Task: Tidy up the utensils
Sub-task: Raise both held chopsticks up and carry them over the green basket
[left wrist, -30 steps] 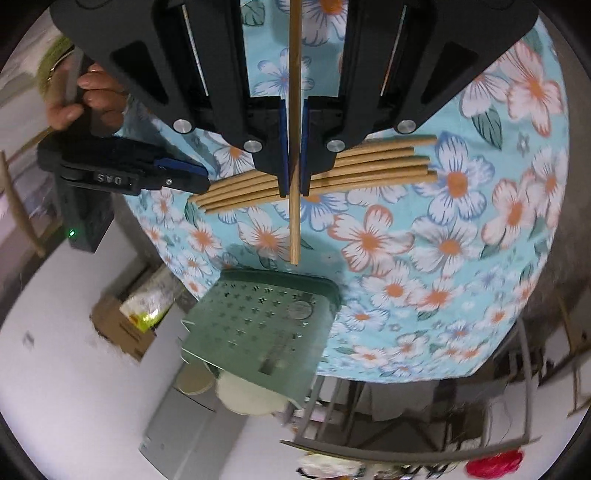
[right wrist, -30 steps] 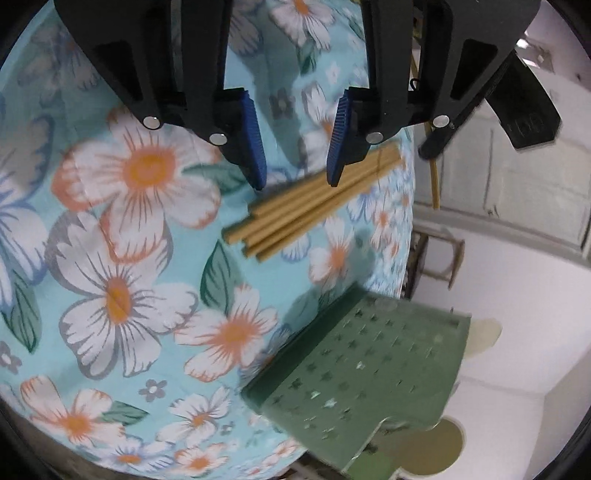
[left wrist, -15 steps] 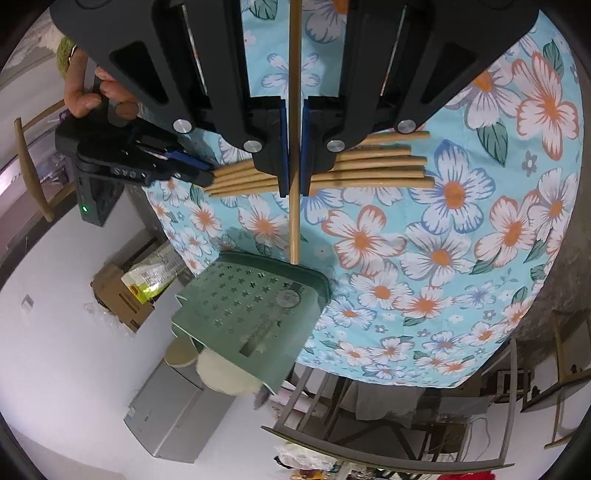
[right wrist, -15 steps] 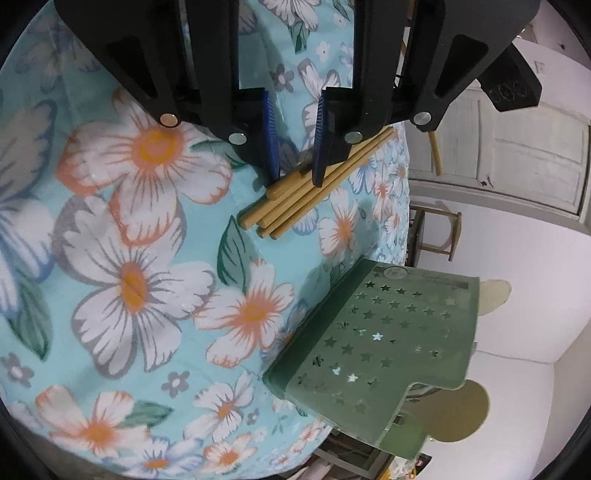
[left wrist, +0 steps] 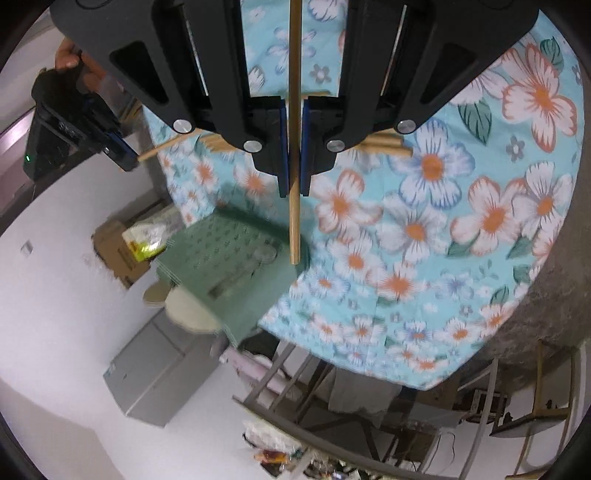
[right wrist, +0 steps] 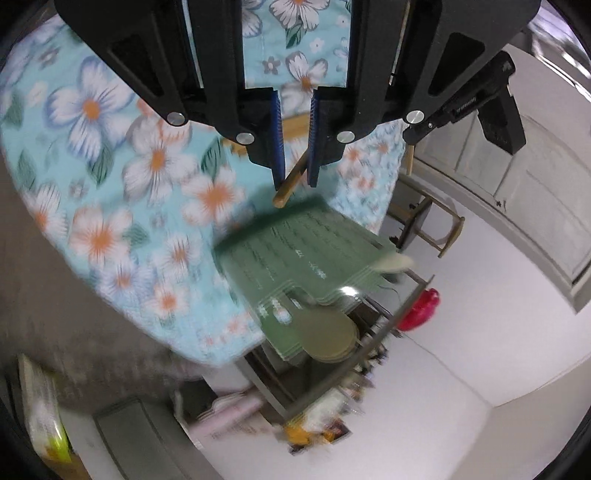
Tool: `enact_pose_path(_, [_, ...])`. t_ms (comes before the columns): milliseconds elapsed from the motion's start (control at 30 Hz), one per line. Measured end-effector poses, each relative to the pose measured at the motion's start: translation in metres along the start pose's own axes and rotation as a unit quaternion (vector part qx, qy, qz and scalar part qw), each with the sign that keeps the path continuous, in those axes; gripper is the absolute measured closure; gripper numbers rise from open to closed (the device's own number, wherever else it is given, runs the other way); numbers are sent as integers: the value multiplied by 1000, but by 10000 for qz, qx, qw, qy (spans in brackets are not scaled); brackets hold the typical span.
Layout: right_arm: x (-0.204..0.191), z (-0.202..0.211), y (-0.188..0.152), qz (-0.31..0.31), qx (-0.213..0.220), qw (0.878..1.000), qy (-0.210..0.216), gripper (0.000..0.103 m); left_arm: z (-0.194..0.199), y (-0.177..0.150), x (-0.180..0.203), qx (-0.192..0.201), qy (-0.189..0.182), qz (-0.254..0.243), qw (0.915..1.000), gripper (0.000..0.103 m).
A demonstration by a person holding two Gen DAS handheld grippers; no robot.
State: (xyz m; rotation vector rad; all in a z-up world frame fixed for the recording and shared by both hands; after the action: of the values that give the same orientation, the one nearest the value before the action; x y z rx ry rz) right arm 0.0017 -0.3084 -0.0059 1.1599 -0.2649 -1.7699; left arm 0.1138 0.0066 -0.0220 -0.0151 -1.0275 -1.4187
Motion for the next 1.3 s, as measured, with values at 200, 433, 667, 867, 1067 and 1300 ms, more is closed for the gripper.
enact_pose_path(200, [-29, 25, 17, 725, 463, 9963, -69, 94, 12, 20, 7, 510, -127, 144, 9985, 99])
enact_pose_path(433, [-42, 20, 15, 956, 488, 9941, -124, 94, -24, 16, -19, -177, 441, 687, 9965, 99])
enact_pose_path(667, [-40, 20, 12, 904, 466, 9947, -127, 94, -39, 11, -47, -592, 621, 1105, 9902, 99])
enact_pose_path(867, [-38, 19, 12, 877, 458, 9950, -124, 94, -46, 11, -64, -907, 728, 1248, 9853, 97])
enact_pose_path(1067, [-35, 18, 14, 824, 431, 9956, -129, 94, -54, 18, -70, -1153, 682, 1389, 9812, 78])
enact_pose_path(1300, [-35, 18, 14, 811, 425, 9957, -135, 94, -71, 30, -57, -1426, 651, 1082, 9817, 69])
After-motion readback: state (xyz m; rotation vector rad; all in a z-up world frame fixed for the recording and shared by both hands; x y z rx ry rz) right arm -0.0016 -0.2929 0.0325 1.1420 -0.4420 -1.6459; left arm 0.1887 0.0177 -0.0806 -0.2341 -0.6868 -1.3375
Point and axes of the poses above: each gripper's, at about its wrist camera, not at the fingertips, and z roughly against the way its jaws point, x to its right, y to its top, the point moved 2 cm from there along -z, roughly the way its jaws point, and after that the axes turned 5 degrees about z, right-handed, at the moved point
